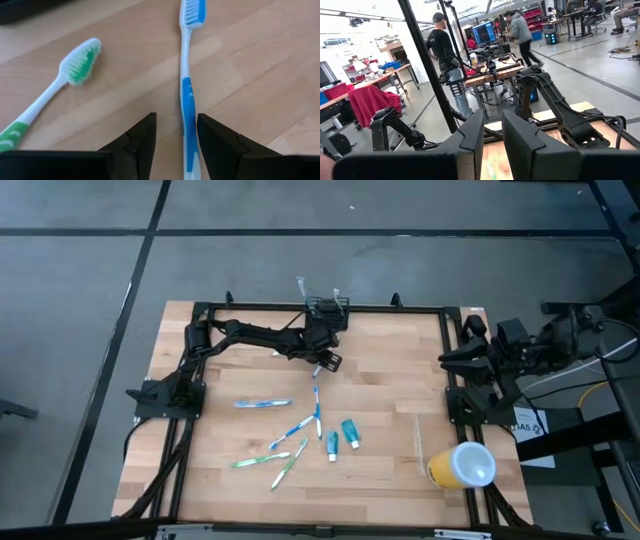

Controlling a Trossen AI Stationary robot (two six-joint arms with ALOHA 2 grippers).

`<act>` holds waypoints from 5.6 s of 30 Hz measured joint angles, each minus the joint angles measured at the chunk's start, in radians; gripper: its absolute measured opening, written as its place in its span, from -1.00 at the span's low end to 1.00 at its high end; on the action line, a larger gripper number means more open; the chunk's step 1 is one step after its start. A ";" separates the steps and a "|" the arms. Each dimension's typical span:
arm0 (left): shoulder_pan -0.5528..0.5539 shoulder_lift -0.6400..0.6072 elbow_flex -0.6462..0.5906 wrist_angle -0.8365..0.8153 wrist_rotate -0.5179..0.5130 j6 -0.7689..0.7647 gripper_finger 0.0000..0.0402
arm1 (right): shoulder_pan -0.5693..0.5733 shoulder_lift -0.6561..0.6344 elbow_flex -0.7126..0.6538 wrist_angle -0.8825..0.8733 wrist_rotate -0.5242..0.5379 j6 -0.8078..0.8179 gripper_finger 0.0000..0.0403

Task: Pick & Place toothbrushing station
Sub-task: Put the blue toothbrush into the wire organizer

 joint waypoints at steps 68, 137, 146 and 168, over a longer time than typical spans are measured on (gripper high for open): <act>-0.219 -0.071 -0.002 -0.134 0.115 0.285 -0.19 | 0.153 0.107 0.000 0.302 0.191 -0.244 -0.65; -0.014 -0.444 -0.012 0.223 -0.297 0.444 -0.94 | 0.193 0.126 0.000 0.318 0.207 -0.280 -0.65; 0.217 -0.565 -0.324 0.854 -0.192 0.501 -0.94 | 0.250 0.126 0.000 0.325 0.255 -0.333 -0.65; 0.388 -0.218 -0.401 1.523 -0.037 0.571 -0.94 | 0.261 0.119 0.000 0.422 0.305 -0.344 -0.65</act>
